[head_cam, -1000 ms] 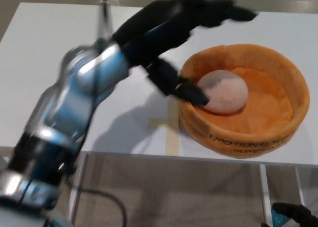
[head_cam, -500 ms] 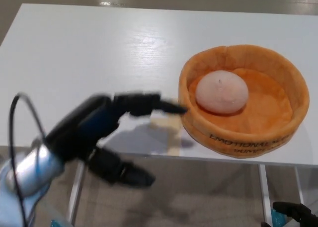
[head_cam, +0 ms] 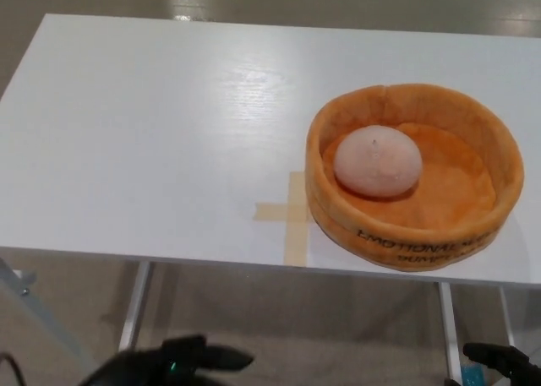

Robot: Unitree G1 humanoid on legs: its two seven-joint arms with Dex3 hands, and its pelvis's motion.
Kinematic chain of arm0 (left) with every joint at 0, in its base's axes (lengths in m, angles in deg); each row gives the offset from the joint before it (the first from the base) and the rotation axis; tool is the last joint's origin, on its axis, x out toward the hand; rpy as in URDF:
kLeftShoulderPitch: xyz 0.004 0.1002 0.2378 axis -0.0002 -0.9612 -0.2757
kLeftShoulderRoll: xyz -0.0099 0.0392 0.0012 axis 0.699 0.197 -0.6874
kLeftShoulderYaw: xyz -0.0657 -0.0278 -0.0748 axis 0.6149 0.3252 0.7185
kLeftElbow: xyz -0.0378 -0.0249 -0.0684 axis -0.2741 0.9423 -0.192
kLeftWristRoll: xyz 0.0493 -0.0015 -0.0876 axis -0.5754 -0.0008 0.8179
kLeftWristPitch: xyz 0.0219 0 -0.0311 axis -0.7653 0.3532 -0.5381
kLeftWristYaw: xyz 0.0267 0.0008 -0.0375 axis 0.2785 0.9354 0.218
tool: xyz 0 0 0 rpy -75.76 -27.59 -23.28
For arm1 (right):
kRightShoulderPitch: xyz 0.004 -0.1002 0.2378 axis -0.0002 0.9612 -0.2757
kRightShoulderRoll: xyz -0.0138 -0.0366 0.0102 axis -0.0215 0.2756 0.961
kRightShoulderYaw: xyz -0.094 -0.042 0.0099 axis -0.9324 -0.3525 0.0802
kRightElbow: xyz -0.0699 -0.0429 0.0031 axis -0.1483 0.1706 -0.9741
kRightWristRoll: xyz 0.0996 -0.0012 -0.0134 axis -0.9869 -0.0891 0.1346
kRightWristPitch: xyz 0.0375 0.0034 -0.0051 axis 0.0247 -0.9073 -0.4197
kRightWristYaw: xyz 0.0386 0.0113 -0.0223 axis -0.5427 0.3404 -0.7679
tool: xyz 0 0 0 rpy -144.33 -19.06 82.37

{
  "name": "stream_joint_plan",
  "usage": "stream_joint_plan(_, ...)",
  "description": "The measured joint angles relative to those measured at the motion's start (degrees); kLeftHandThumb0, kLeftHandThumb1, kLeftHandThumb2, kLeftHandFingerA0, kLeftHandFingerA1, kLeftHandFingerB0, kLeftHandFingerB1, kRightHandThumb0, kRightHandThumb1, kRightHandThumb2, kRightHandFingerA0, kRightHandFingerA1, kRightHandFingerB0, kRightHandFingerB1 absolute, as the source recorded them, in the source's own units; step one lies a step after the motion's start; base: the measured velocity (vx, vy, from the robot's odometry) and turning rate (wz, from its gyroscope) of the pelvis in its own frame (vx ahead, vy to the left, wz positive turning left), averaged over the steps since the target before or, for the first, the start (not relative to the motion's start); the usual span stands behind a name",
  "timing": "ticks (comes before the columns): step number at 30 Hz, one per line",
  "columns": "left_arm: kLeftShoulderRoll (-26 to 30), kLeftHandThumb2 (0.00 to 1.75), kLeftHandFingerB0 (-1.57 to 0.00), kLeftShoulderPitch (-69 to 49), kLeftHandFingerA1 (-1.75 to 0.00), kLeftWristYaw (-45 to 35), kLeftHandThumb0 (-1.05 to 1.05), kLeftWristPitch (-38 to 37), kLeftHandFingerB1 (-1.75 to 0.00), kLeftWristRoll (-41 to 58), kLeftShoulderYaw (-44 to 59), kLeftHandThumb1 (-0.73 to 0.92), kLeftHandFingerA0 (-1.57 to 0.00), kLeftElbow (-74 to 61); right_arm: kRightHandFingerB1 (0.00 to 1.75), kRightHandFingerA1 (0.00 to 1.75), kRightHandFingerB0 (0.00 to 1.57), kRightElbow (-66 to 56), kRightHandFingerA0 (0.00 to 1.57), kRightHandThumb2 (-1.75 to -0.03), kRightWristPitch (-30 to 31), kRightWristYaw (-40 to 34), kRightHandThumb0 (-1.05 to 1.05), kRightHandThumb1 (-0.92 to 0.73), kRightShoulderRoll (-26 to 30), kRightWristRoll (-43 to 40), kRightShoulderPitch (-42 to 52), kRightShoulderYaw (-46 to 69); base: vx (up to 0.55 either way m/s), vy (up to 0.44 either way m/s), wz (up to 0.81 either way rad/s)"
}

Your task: Use the left hand to pick up the pink round toy on the left and place it inside the orange plate on the desk.

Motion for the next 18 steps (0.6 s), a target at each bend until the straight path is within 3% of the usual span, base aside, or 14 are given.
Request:
stream_joint_plan(10, -3.76, 0.64, -0.56, 6.65, -0.44, 1.72, -0.66, -0.69, -0.41, -0.04, 2.02, 0.77, -0.64, 22.52, 0.95, 0.98, 0.33, 0.00, 0.38, -0.90, 0.00, 0.00, -0.16, -0.33, 0.03, 0.02, 0.01, -0.02, 0.00, 0.000, 0.00)
stream_joint_plan(11, -4.01, 0.64, -0.59, 7.54, -0.44, 1.95, -0.69, -0.68, -0.41, -0.02, 2.36, 0.77, -0.68, 24.58, 1.04, 1.04, 0.32, 0.01, 0.39, -0.96, 0.01, 0.00, -0.21, -0.27, 0.03, 0.01, 0.01, -0.01, 0.00, 0.000, 0.00)
stream_joint_plan(15, -5.33, 0.64, -0.60, 11.65, -0.46, 3.22, -0.71, -0.52, -0.42, 0.05, 4.20, 0.76, -0.69, 33.75, 1.04, 1.05, 0.32, 0.01, 0.39, -0.95, 0.00, 0.01, -0.21, -0.27, 0.03, 0.01, 0.06, -0.01, 0.00, 0.000, 0.00)
stream_joint_plan(16, -5.54, 0.65, -0.58, 12.29, -0.44, 3.42, -0.69, -0.48, -0.41, 0.09, 4.55, 0.78, -0.66, 35.18, 0.96, 1.00, 0.33, 0.01, 0.39, -0.94, 0.00, 0.01, -0.19, -0.29, 0.04, 0.01, 0.11, 0.00, 0.00, 0.000, 0.00)
stream_joint_plan(18, -6.37, 0.64, -0.59, 14.32, -0.44, 4.23, -0.69, -0.33, -0.42, 0.16, 6.01, 0.78, -0.66, 40.63, 0.97, 1.00, 0.35, 0.01, 0.40, -0.94, 0.00, 0.04, -0.21, -0.28, 0.05, 0.00, 0.51, 0.00, 0.00, 0.000, 0.00)
